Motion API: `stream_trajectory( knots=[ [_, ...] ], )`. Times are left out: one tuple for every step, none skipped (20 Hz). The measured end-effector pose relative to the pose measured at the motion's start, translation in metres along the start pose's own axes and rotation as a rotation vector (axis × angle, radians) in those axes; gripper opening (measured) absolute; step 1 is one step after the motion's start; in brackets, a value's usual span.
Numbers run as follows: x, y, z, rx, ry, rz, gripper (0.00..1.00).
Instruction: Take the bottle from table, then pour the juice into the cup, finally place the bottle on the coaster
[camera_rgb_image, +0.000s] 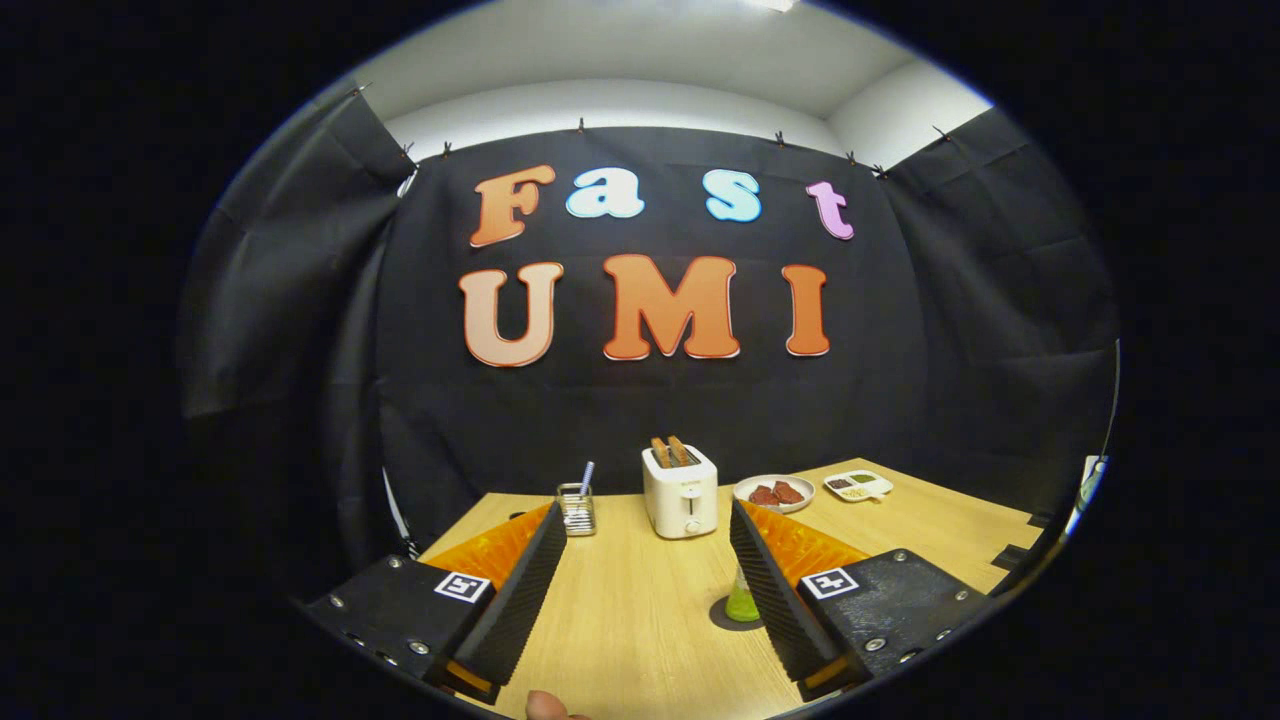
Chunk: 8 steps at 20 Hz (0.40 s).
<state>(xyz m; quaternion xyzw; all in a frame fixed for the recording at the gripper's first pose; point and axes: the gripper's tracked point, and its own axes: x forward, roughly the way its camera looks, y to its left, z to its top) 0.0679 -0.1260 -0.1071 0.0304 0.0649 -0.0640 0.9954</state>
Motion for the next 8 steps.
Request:
stream_trajectory(
  knots=[
    [-0.008, 0.008, 0.008, 0.004, -0.006, 0.016, 0.97],
    [-0.018, 0.014, 0.014, 0.008, -0.010, 0.032, 0.97],
    [-0.025, 0.019, 0.019, 0.015, -0.010, 0.044, 0.97],
    [-0.030, 0.023, 0.022, 0.019, -0.016, 0.060, 0.97],
    [-0.035, 0.027, 0.026, 0.025, -0.022, 0.070, 0.97],
    [-0.037, 0.029, 0.028, 0.028, -0.026, 0.079, 0.97],
    [-0.040, 0.030, 0.028, 0.027, -0.031, 0.081, 0.97],
    [-0.042, 0.030, 0.029, 0.025, -0.035, 0.085, 0.97]
  ],
)
